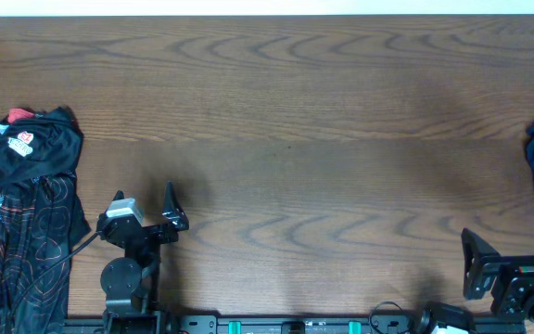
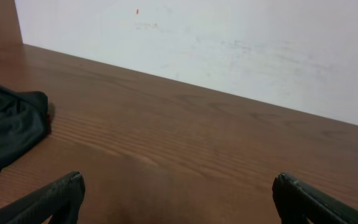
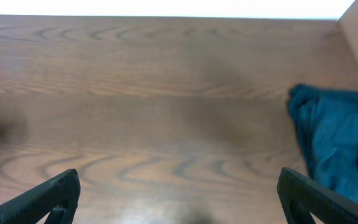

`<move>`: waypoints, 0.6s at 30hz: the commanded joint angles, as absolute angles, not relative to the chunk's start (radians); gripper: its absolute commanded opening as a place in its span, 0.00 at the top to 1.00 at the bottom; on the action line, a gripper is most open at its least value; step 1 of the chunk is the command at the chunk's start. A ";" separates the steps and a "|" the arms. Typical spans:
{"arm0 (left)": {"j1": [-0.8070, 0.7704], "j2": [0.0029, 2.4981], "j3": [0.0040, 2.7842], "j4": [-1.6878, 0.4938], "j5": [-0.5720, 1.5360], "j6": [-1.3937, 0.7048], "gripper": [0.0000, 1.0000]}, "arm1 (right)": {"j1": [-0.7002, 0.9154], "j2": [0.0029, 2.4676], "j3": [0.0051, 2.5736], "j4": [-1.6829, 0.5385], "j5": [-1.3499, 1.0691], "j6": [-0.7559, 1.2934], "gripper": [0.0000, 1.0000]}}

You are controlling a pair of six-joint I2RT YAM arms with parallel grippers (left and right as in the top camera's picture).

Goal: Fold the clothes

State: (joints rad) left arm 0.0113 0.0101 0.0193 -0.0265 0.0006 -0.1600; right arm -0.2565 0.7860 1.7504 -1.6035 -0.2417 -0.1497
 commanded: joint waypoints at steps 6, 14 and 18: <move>0.009 0.004 0.004 -0.073 -0.011 -0.154 0.02 | -0.244 0.780 1.582 -1.451 -0.260 -0.286 0.01; 0.009 0.004 0.004 -0.073 -0.012 -0.154 0.02 | -0.108 0.542 0.987 -0.882 -0.372 -0.285 0.01; 0.009 0.004 0.004 -0.073 -0.012 -0.154 0.02 | -0.031 0.338 0.683 -0.635 -0.400 -0.273 0.01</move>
State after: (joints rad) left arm 0.0113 0.0101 0.0254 -0.0368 0.0010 -0.1596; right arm -0.0734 0.4435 0.8059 -0.6865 -0.3489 -0.2737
